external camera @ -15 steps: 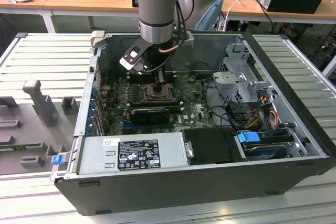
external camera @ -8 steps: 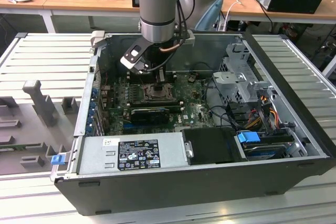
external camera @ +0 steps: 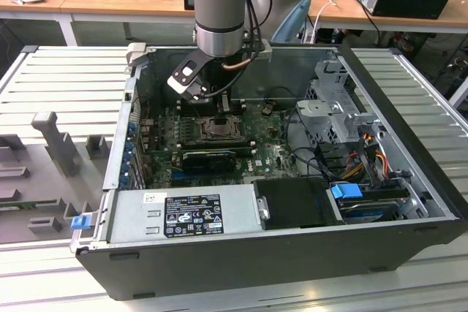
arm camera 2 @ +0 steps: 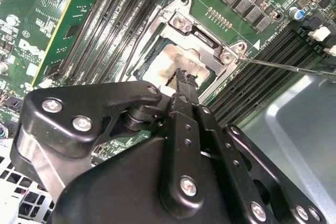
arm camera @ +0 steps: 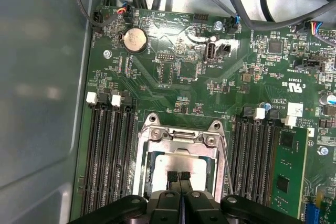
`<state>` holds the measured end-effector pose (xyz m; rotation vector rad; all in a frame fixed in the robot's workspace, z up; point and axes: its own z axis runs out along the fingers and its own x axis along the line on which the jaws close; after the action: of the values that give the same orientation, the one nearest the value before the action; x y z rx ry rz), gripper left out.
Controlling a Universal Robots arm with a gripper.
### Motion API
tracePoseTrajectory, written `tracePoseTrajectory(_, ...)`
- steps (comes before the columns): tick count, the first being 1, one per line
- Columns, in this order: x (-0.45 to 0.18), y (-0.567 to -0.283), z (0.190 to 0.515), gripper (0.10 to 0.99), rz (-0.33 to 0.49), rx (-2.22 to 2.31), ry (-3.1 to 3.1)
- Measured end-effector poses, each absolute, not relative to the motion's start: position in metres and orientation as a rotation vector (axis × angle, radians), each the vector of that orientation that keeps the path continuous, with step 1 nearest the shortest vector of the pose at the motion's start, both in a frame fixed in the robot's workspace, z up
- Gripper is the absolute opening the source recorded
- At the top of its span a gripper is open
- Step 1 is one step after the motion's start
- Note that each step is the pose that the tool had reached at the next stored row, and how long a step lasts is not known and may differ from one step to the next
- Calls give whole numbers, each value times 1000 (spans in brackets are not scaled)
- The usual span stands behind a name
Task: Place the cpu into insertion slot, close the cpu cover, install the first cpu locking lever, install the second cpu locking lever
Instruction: 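Install the first cpu locking lever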
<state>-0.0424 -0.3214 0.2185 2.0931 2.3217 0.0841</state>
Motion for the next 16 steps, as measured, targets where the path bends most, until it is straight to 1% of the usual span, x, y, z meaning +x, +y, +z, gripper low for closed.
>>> tracePoseTrajectory(6, -42, -321, 221, 106, 84, 2093, 2322)
tracePoseTrajectory(16, -42, -321, 240, 106, 84, 2093, 2322)
